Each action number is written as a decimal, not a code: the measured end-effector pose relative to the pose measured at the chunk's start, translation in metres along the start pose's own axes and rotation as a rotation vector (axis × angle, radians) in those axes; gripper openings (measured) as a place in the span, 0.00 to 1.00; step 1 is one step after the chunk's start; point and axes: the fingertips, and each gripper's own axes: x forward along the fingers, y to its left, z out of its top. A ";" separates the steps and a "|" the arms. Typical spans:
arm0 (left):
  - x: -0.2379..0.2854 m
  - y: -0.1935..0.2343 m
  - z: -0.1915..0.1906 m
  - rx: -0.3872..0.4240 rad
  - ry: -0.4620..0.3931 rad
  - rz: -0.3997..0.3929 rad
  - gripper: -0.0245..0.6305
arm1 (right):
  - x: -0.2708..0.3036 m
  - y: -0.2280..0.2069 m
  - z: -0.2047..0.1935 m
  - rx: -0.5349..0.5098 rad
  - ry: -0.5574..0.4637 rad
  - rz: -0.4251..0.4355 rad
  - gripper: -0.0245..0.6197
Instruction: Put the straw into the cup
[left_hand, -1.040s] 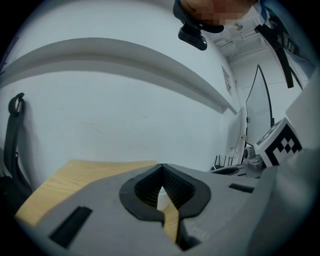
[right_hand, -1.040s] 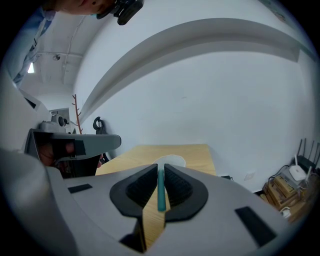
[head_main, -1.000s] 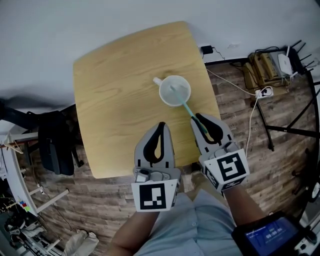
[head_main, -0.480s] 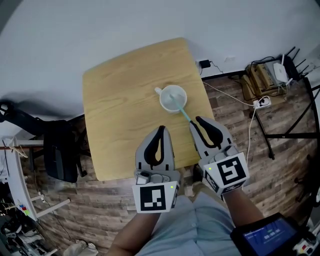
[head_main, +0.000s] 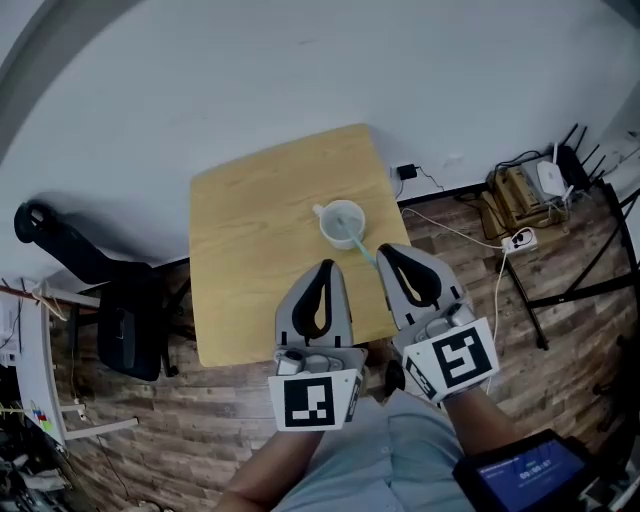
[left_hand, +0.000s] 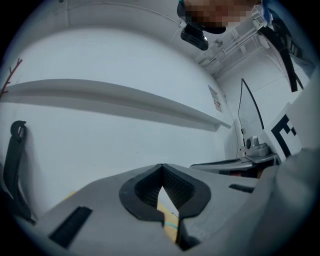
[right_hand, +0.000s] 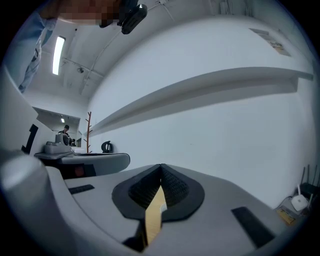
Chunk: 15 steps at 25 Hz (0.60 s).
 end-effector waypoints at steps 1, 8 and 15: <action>-0.002 -0.003 0.005 0.007 -0.012 0.002 0.03 | -0.003 0.001 0.006 -0.008 -0.010 0.003 0.04; -0.012 -0.017 0.035 0.029 -0.082 0.024 0.03 | -0.020 0.006 0.032 -0.033 -0.069 0.029 0.04; -0.012 -0.018 0.038 0.027 -0.075 0.032 0.03 | -0.019 0.004 0.037 -0.048 -0.071 0.037 0.04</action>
